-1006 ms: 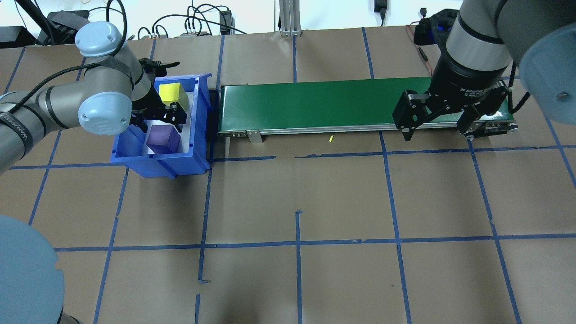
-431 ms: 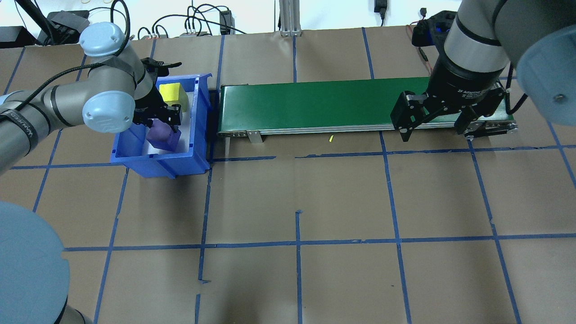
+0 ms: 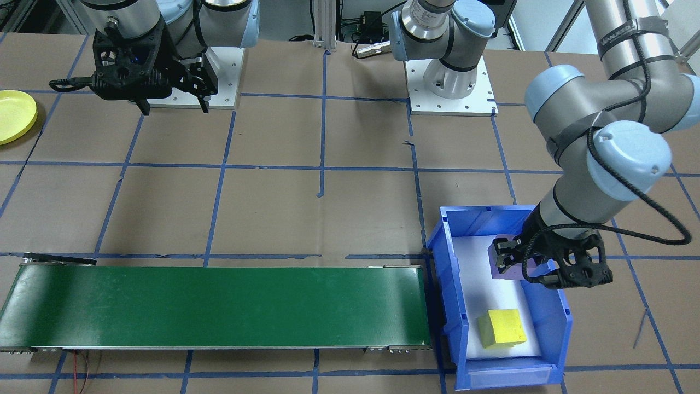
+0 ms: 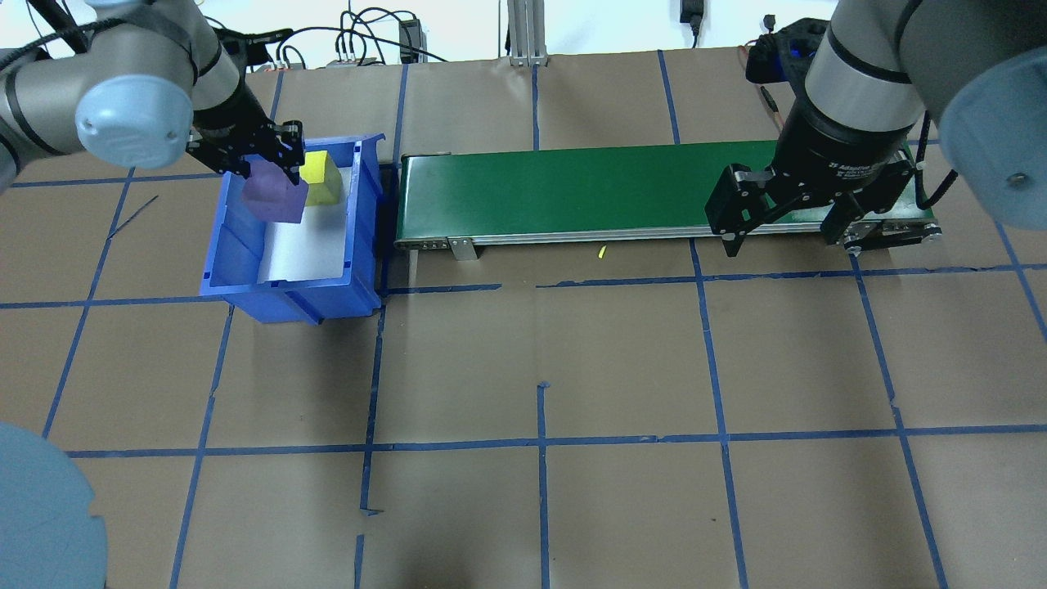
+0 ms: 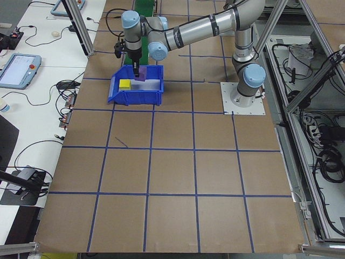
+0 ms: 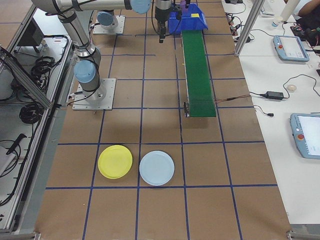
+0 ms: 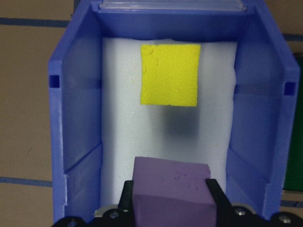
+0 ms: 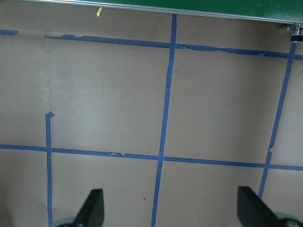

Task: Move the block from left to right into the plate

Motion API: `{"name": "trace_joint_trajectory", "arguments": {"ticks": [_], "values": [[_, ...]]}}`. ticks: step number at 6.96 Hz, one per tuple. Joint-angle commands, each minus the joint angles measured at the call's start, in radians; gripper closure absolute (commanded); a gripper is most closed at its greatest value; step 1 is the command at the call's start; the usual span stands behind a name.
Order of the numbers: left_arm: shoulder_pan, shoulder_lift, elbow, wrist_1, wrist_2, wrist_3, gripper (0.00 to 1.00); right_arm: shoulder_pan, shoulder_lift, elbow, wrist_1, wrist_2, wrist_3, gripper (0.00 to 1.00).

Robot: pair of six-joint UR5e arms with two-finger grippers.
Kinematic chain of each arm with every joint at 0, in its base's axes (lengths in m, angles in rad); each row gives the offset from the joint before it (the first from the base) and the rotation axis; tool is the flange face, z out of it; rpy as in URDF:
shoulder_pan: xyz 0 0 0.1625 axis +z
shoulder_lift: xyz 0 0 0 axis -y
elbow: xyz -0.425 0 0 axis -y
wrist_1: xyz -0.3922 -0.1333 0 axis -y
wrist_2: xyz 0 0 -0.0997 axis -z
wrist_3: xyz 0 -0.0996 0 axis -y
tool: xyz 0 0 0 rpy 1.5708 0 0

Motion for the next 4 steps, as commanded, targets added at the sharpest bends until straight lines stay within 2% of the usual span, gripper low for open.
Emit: {"name": "trace_joint_trajectory", "arguments": {"ticks": [1,4], "values": [[-0.069,0.003,0.093,-0.024,-0.049,-0.108,0.70,-0.001,0.000,0.000,0.002,0.001,0.000,0.00],[-0.229,-0.078,0.095,0.121,-0.046,-0.221,0.71,-0.002,0.001,0.000,0.001,-0.002,-0.007,0.00]]}}
